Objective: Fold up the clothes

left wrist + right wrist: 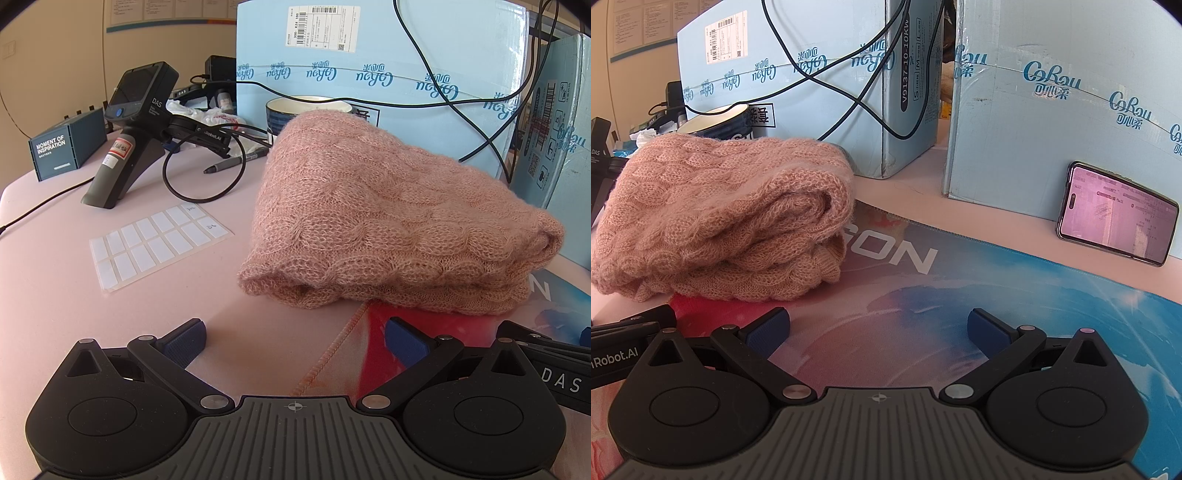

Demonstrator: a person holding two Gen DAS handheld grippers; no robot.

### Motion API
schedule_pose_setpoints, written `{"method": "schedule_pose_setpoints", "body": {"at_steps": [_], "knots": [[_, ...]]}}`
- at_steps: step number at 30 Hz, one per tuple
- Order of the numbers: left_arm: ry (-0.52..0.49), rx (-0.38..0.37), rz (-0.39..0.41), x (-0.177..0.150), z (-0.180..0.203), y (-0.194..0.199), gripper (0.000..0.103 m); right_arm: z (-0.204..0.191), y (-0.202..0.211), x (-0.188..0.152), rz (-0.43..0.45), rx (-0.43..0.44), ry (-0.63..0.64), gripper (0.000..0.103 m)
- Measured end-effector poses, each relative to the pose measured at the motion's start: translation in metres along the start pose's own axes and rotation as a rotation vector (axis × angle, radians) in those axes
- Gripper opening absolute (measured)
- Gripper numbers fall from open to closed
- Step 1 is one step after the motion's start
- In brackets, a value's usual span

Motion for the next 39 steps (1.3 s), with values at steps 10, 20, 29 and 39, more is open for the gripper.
{"method": "schedule_pose_setpoints", "body": {"at_steps": [10, 20, 29, 39], "knots": [[0.006, -0.006, -0.004, -0.0002, -0.0007, -0.0002, 0.103, -0.0004, 0.0000, -0.0001, 0.000, 0.000, 0.000, 0.103], [0.007, -0.006, -0.002, -0.0004, -0.0001, 0.0005, 0.103, -0.0003, -0.0008, -0.0009, 0.000, 0.000, 0.000, 0.103], [0.004, -0.005, -0.004, 0.0000, -0.0004, -0.0002, 0.103, 0.0004, -0.0008, -0.0001, 0.001, 0.002, -0.002, 0.103], [0.002, -0.004, -0.001, 0.0005, -0.0001, 0.0004, 0.103, -0.0001, 0.0000, 0.0004, 0.001, 0.001, -0.001, 0.103]]}}
Point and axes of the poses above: each gripper's, at about its wrist camera, not at the fingertips, and y roughly against the way its jaws point, z to its right, x to its top, the point moved 6 cm from there along -y, roughly the way its jaws point, and after that the axes turned 5 degrees about -z, right-handed, at the moved point
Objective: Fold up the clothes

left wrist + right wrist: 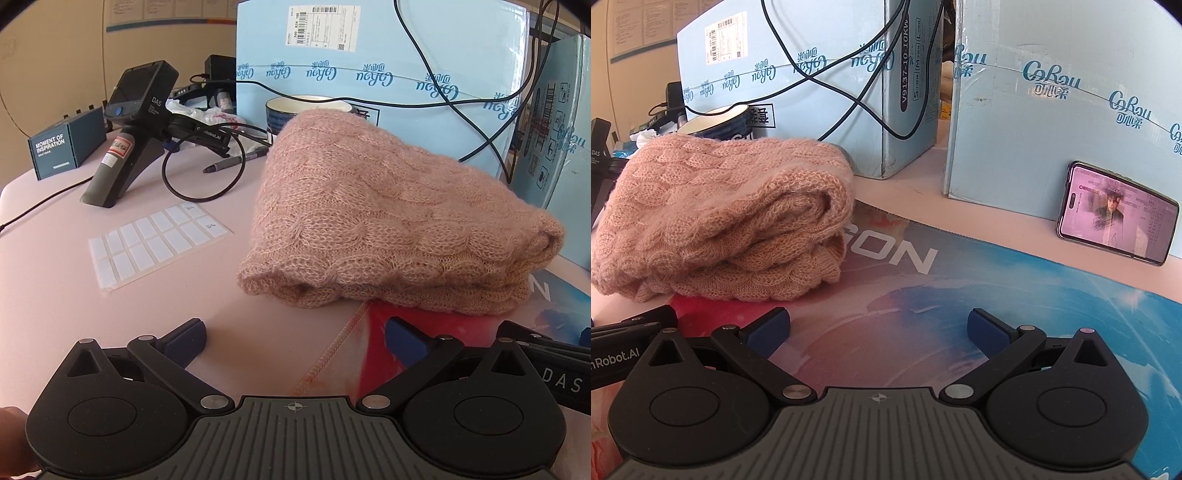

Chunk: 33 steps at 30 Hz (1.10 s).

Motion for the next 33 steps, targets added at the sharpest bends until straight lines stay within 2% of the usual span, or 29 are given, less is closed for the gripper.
{"method": "schedule_pose_setpoints", "body": {"at_steps": [23, 33], "knots": [[-0.001, 0.000, 0.001, 0.0000, 0.0001, 0.0005, 0.103, -0.0002, 0.0010, 0.0002, 0.000, 0.000, 0.000, 0.103], [0.032, -0.028, 0.011, 0.0002, -0.0028, 0.0015, 0.103, 0.0001, 0.0009, 0.0004, 0.000, 0.000, -0.001, 0.103]]}}
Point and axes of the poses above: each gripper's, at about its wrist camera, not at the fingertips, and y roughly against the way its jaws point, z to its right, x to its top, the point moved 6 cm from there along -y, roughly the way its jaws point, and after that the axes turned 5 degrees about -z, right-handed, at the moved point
